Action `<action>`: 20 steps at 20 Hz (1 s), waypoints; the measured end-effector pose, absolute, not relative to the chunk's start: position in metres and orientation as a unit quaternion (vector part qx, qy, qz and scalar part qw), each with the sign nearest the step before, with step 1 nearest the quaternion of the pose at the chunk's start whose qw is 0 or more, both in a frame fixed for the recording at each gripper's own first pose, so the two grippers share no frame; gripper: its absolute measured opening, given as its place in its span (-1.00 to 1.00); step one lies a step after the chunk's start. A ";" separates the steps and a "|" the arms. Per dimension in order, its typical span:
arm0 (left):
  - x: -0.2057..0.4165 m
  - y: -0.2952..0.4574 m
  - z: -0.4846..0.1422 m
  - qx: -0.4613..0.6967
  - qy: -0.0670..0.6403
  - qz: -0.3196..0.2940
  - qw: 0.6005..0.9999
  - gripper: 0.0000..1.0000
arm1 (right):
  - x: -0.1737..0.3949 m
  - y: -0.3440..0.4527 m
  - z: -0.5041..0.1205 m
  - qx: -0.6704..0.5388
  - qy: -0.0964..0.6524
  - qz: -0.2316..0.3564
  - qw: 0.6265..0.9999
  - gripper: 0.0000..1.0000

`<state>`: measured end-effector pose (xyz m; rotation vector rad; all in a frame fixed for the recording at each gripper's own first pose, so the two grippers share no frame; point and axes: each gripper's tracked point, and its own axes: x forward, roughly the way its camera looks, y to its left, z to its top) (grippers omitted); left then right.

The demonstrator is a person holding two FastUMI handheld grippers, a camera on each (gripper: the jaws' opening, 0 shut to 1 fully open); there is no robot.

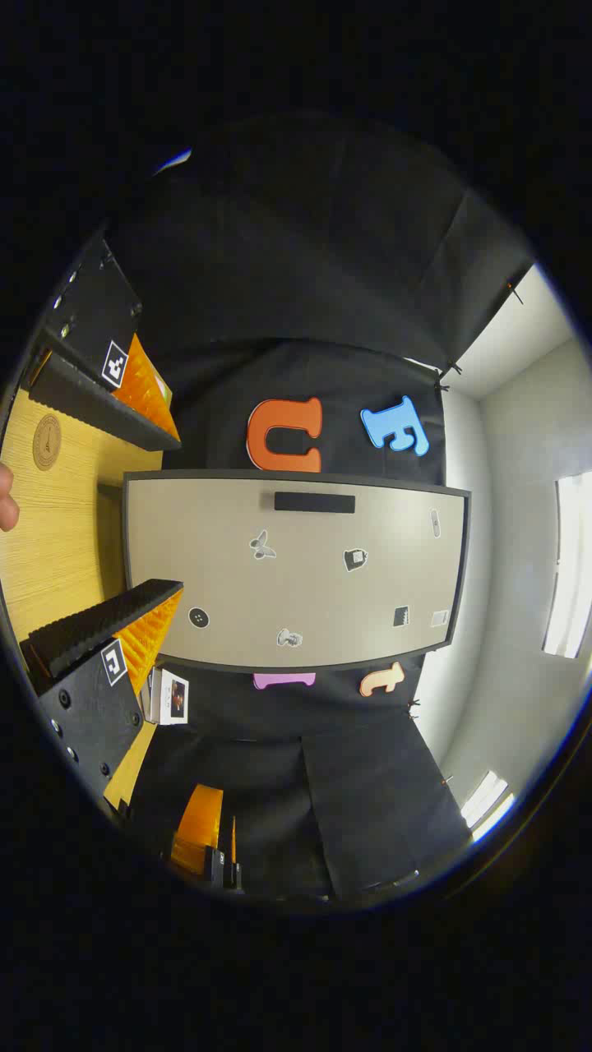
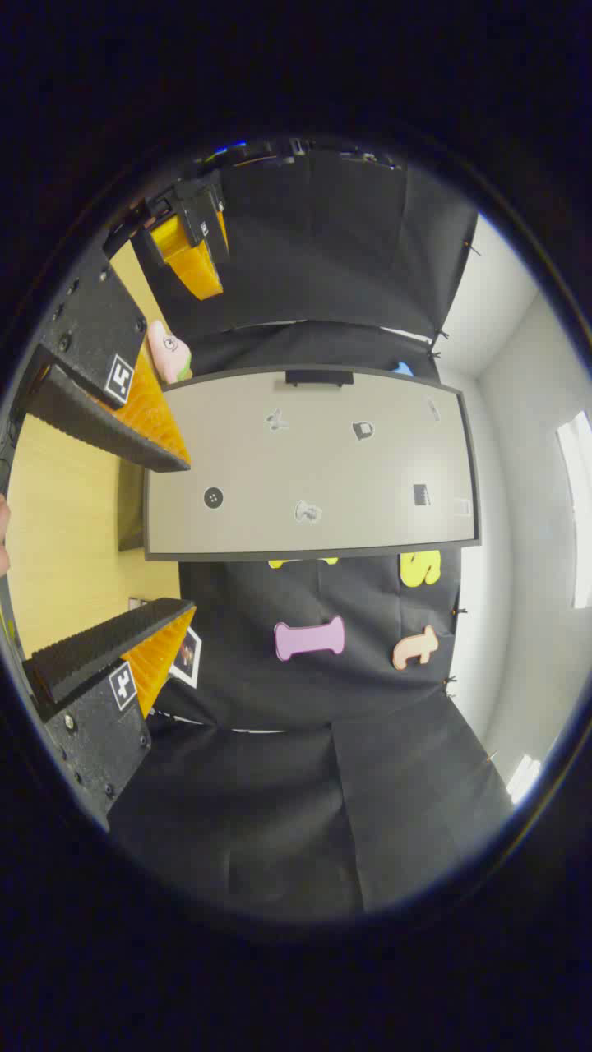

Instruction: Open the cabinet door with the right hand, grasp the bottle in the cabinet with the left hand and place it on the coaster, then close the cabinet door with the right hand.

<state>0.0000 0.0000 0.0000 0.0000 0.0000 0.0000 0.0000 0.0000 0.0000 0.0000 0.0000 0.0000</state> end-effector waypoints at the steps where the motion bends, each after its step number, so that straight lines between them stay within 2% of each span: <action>1: 0.000 0.002 0.000 -0.001 0.000 0.003 1.000 0.89 | 0.000 0.000 0.001 0.000 -0.002 0.000 1.000 0.87; 2: 0.000 0.002 0.000 -0.004 0.000 0.004 1.000 0.89 | -0.001 0.000 0.001 0.000 -0.004 0.000 1.000 0.87; 3: 0.001 0.001 0.001 -0.006 0.000 0.003 1.000 0.89 | -0.001 -0.001 0.001 0.000 -0.004 -0.001 1.000 0.97; 4: 0.001 0.001 0.002 -0.006 0.000 0.003 1.000 0.89 | -0.001 -0.002 0.001 0.000 -0.003 -0.002 1.000 0.87; 6: 0.002 0.002 0.003 -0.004 -0.003 0.004 1.000 0.89 | 0.001 -0.002 0.000 0.002 -0.003 -0.004 1.000 1.00; 7: 0.002 0.002 0.005 -0.003 -0.005 0.005 1.000 0.89 | 0.003 -0.003 0.000 0.003 -0.003 -0.004 1.000 0.87; 20: 0.008 0.012 0.002 0.011 -0.011 0.014 1.000 0.89 | 0.009 -0.002 0.005 -0.004 -0.006 -0.003 1.000 0.87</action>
